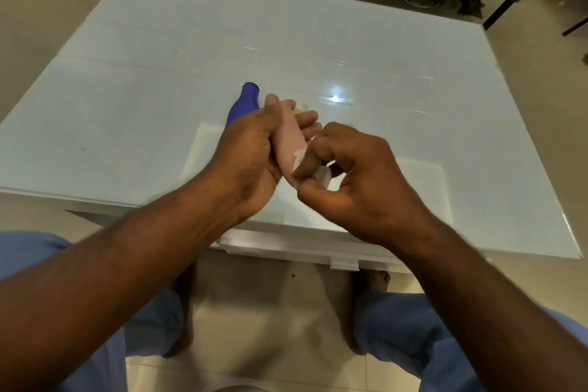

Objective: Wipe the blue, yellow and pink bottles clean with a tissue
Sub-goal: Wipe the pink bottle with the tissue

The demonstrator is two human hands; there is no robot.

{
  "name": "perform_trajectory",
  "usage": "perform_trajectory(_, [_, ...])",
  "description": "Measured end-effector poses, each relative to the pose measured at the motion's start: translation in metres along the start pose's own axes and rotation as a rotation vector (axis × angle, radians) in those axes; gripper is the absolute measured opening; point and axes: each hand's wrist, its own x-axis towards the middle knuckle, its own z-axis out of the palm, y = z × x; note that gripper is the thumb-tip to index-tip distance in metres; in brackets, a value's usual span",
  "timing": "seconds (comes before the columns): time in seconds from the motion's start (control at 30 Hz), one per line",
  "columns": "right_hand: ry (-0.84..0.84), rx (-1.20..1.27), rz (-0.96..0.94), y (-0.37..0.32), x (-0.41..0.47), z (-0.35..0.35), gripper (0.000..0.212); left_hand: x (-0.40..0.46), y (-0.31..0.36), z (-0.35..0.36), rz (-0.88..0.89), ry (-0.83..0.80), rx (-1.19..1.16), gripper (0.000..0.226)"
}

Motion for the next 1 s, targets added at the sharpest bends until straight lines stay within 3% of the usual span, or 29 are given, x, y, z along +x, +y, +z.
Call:
perform_trajectory(0.07, [0.028, -0.039, 0.024, 0.001, 0.001, 0.003, 0.009, 0.003, 0.004, -0.001, 0.036, 0.023, 0.003, 0.038])
perform_trajectory(0.13, [0.166, 0.014, 0.09, 0.003, 0.004, 0.002, 0.013, -0.001, 0.001, 0.001, 0.044, -0.003, 0.086, 0.04])
perform_trajectory(0.23, [0.274, 0.081, 0.166, 0.003, 0.007, -0.003, 0.016, -0.006, -0.007, 0.003, 0.029, -0.055, 0.187, 0.033])
perform_trajectory(0.47, [-0.015, -0.02, -0.025, -0.003, 0.001, 0.006, 0.013, 0.0, 0.003, -0.005, 0.043, 0.027, 0.084, 0.039])
perform_trajectory(0.53, [0.069, 0.002, -0.008, -0.002, 0.003, 0.006, 0.014, -0.003, -0.005, -0.004, 0.059, -0.013, 0.133, 0.029])
perform_trajectory(0.6, [0.208, 0.072, 0.064, -0.001, 0.006, 0.003, 0.016, -0.01, -0.01, 0.003, 0.025, -0.054, 0.169, 0.043])
perform_trajectory(0.67, [0.282, 0.133, 0.136, -0.001, 0.007, -0.002, 0.018, -0.012, -0.013, 0.007, 0.008, -0.071, 0.146, 0.034])
perform_trajectory(0.73, [0.26, 0.132, 0.168, 0.0, 0.006, -0.004, 0.015, -0.01, -0.008, 0.007, 0.016, -0.039, 0.142, 0.024])
perform_trajectory(0.87, [0.058, 0.046, 0.012, -0.005, 0.0, 0.004, 0.013, -0.002, 0.007, 0.0, 0.062, 0.007, 0.076, 0.039])
perform_trajectory(1.0, [0.197, 0.091, 0.001, -0.006, 0.004, 0.005, 0.01, -0.009, -0.002, 0.001, 0.069, -0.071, 0.218, 0.033])
